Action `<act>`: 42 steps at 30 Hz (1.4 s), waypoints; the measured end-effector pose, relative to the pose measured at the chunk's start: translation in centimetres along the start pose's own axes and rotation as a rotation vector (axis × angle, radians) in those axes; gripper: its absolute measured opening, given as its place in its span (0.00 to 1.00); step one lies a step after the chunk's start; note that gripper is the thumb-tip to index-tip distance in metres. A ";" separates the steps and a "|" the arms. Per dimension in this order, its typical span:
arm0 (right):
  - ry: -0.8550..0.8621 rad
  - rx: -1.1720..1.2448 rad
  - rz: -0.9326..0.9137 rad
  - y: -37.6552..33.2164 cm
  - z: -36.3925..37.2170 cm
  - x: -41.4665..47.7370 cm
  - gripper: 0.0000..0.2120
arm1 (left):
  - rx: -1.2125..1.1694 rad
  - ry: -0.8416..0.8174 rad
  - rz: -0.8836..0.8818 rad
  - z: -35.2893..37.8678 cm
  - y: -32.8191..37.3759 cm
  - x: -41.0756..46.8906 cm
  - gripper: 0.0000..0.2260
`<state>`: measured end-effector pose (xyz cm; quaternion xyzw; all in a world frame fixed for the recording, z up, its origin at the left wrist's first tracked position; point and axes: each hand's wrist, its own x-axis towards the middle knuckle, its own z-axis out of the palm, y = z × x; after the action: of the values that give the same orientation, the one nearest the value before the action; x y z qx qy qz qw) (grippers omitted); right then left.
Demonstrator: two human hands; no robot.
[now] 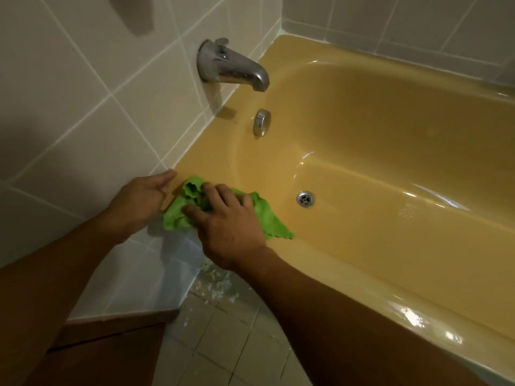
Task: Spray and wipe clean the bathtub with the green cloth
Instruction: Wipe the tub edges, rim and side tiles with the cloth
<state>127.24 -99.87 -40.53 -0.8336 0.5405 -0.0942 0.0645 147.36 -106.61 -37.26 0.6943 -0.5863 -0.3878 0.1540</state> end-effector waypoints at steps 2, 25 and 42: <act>0.002 0.028 0.077 -0.3 -0.1 -1.1 0.22 | 0.078 -0.015 0.025 0.5 0.7 -0.2 0.23; 0.161 -0.118 0.683 9.1 -3.2 -24.6 0.20 | 0.969 -0.147 0.502 22.9 11.8 -9.6 0.40; 0.291 -0.219 1.034 15.4 -5.2 -37.6 0.18 | 0.945 -0.330 0.777 34.5 18.5 -16.7 0.32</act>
<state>97.36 -71.81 -41.96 -0.4393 0.8898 -0.1076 -0.0603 109.50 -87.60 -41.41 0.3549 -0.9196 -0.1047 -0.1321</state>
